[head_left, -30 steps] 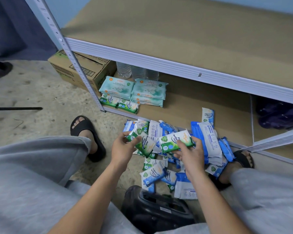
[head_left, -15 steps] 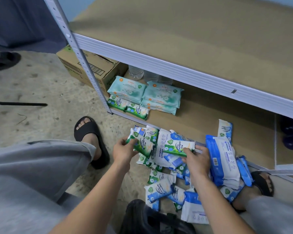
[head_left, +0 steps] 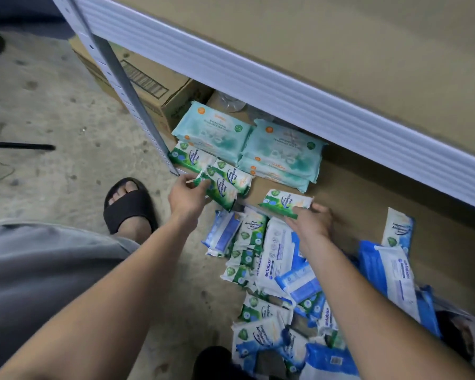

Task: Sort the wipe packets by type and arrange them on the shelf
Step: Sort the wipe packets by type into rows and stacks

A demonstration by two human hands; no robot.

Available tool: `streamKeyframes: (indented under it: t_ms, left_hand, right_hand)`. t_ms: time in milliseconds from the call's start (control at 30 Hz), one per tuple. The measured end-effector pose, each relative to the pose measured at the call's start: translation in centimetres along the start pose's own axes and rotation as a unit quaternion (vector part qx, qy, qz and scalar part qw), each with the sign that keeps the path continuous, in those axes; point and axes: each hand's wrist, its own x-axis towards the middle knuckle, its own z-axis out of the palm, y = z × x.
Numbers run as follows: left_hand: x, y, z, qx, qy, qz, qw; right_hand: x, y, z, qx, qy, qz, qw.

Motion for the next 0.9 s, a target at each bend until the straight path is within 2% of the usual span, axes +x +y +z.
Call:
streamKeyframes:
  t_ms: [67,133,233,367,467,600,733,833,900]
  left_hand:
    - [1.4,0.5,0.3,0.002,0.004,0.008,1.0]
    - [2.5,0.8,0.6,-0.003,0.014,0.016,1.0]
    - [3.7,1.0,0.8,-0.013,0.034,0.022,0.999]
    - [4.5,0.9,1.0,-0.031,0.062,0.041,0.997]
    - [3.9,0.4,1.2,0.095,0.084,0.111,0.986]
    - [2.4,-1.4,1.4,0.294,0.066,0.235,0.924]
    - [2.9,-2.4,1.4,0.433,-0.026,0.341,0.834]
    - [3.7,-2.2,1.4,0.522,-0.045,0.364,0.77]
    - [4.1,-2.1,1.3,0.554,-0.039,0.363,0.748]
  right_hand:
    - [1.0,0.3,1.1,-0.03,-0.004,-0.018,0.999]
    - [2.3,0.9,1.6,-0.138,0.003,-0.077,0.987]
    - [3.1,1.7,1.5,-0.296,-0.042,-0.149,0.942]
    - [4.1,2.5,1.4,-0.392,-0.077,-0.185,0.898]
    - [4.4,2.5,1.7,-0.431,-0.078,-0.201,0.876]
    - [4.7,3.1,1.8,-0.444,-0.062,-0.219,0.867]
    - [4.9,3.4,1.5,-0.428,-0.061,-0.232,0.871]
    - [5.3,3.6,1.1,-0.422,-0.071,-0.235,0.873]
    - [5.2,3.6,0.9,-0.418,-0.076,-0.237,0.874]
